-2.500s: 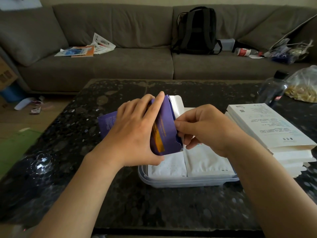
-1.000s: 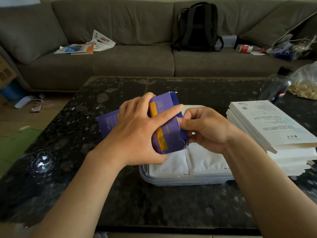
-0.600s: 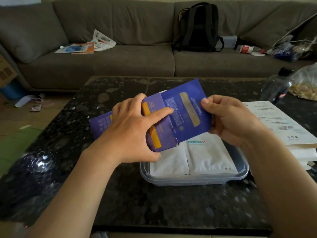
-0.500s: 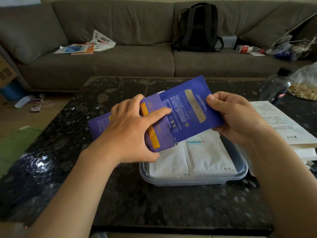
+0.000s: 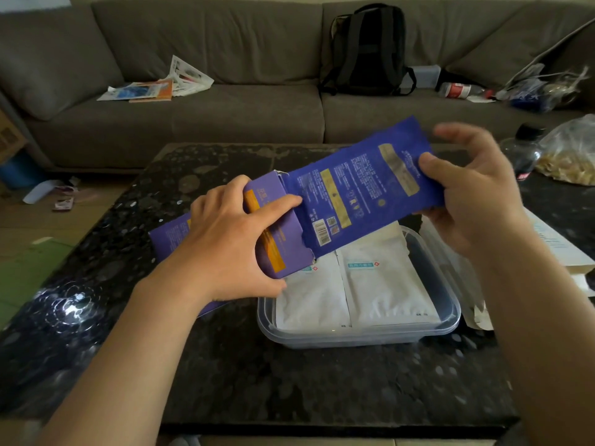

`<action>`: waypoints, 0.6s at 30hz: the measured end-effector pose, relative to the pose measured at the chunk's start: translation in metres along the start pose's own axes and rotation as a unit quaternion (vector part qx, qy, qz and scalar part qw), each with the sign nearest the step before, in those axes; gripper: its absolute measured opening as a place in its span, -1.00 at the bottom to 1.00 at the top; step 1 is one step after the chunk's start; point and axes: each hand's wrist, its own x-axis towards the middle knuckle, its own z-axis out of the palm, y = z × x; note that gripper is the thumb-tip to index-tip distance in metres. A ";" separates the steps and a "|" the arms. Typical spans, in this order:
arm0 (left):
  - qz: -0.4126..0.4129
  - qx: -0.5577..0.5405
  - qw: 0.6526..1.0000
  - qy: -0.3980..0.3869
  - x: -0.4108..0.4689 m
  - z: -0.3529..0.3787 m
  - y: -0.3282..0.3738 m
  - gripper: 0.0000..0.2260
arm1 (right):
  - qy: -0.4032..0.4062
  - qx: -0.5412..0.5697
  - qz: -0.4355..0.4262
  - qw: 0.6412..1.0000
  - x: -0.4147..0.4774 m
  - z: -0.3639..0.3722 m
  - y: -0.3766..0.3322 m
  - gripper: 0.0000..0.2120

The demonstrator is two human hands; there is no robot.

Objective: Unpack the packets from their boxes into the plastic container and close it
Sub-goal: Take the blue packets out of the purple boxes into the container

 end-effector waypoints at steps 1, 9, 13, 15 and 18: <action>-0.008 -0.001 1.000 -0.001 0.000 -0.001 -0.001 0.02 | -0.007 0.002 -0.003 1.000 -0.001 -0.002 -0.006 -0.79; -0.038 -0.010 0.999 -0.013 -0.001 -0.006 -0.005 0.03 | -0.174 -0.113 -0.055 0.977 -0.015 -0.009 -0.027 -0.66; -0.048 -0.003 0.999 -0.025 -0.001 -0.006 -0.007 0.06 | -0.088 -0.376 -0.225 0.894 -0.012 -0.007 -0.026 -0.94; -0.054 -0.004 0.998 -0.022 -0.001 -0.007 -0.008 0.07 | -0.029 -0.450 -0.258 0.855 -0.007 -0.008 -0.023 -0.85; -0.062 -0.008 0.998 -0.015 -0.002 -0.008 -0.010 0.07 | -0.025 -0.510 -0.250 0.822 -0.003 -0.007 -0.022 -0.73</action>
